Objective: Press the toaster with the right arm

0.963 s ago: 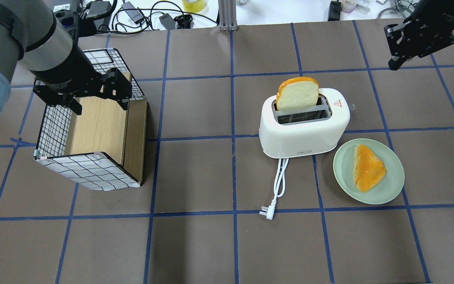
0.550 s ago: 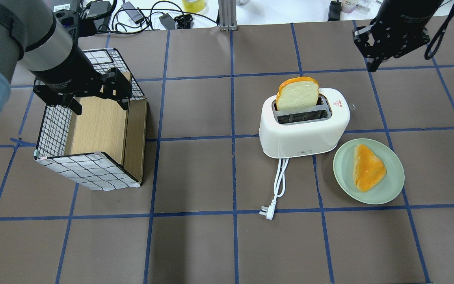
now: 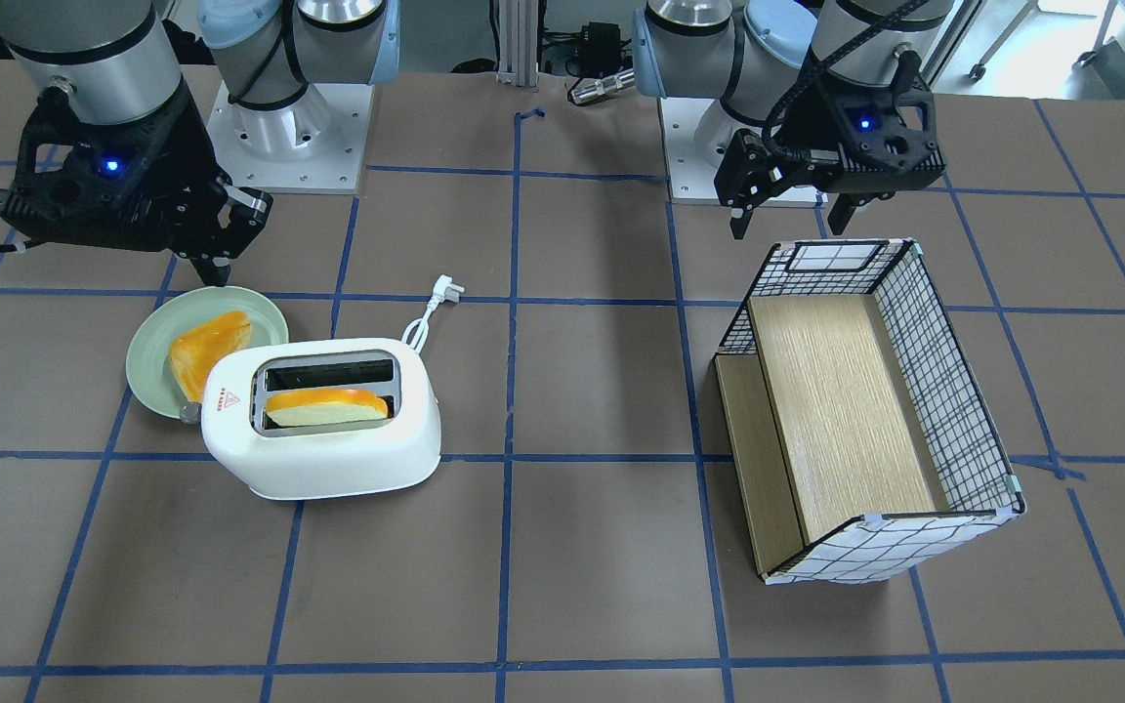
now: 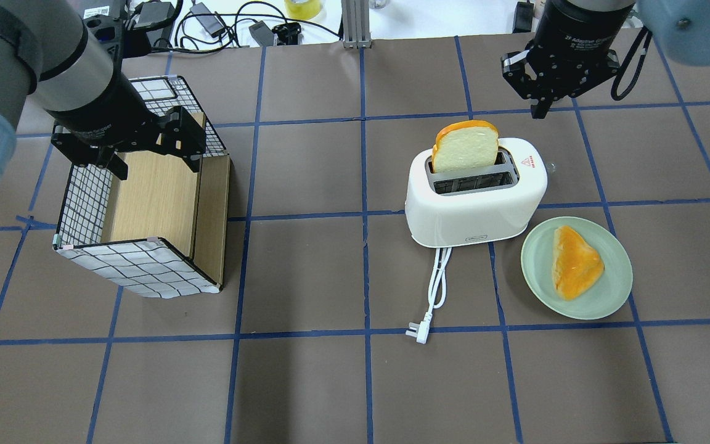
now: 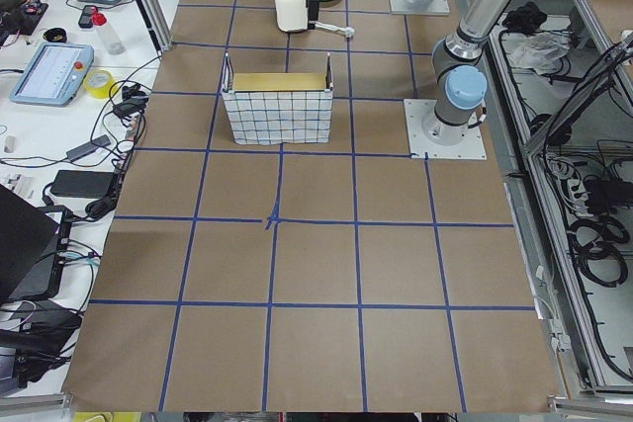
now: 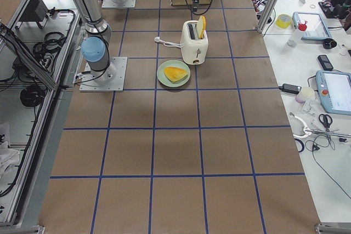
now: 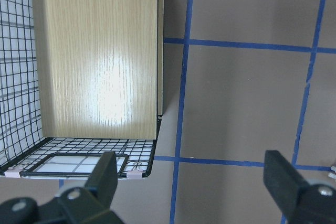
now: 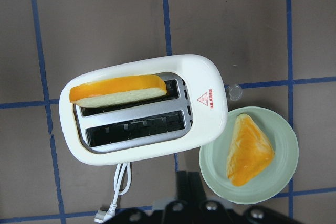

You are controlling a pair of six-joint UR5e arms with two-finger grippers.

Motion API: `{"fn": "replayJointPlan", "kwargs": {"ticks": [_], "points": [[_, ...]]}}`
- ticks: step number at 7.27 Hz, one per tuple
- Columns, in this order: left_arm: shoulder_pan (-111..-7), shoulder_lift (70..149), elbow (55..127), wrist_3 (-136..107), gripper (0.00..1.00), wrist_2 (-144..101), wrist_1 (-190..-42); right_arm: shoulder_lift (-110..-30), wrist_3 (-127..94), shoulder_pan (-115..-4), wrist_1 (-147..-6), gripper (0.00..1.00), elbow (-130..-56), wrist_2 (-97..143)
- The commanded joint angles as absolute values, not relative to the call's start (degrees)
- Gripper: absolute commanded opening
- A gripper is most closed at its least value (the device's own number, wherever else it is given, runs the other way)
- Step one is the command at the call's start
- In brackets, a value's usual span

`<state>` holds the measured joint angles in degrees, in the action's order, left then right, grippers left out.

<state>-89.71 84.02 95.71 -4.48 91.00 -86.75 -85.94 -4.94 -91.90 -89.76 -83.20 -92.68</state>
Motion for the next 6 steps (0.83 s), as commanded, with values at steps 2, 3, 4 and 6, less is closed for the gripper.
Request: {"fn": "replayJointPlan", "kwargs": {"ticks": [2,3,4,6], "points": [[-89.7,84.0,95.7,-4.5,1.0,91.1,-86.7,-85.9,-3.6,-92.0,-91.7,1.0,-83.4,-92.6],[-89.7,84.0,95.7,-4.5,1.0,91.1,-86.7,-85.9,-3.7,-92.0,-91.7,1.0,-83.3,-92.5],[-89.7,84.0,95.7,-4.5,1.0,91.1,-86.7,-85.9,-3.8,-92.0,-91.7,1.0,-83.4,-92.4],[-89.7,84.0,95.7,-4.5,1.0,91.1,-86.7,-85.9,-3.9,-92.0,-91.7,1.0,-83.4,-92.3]]}}
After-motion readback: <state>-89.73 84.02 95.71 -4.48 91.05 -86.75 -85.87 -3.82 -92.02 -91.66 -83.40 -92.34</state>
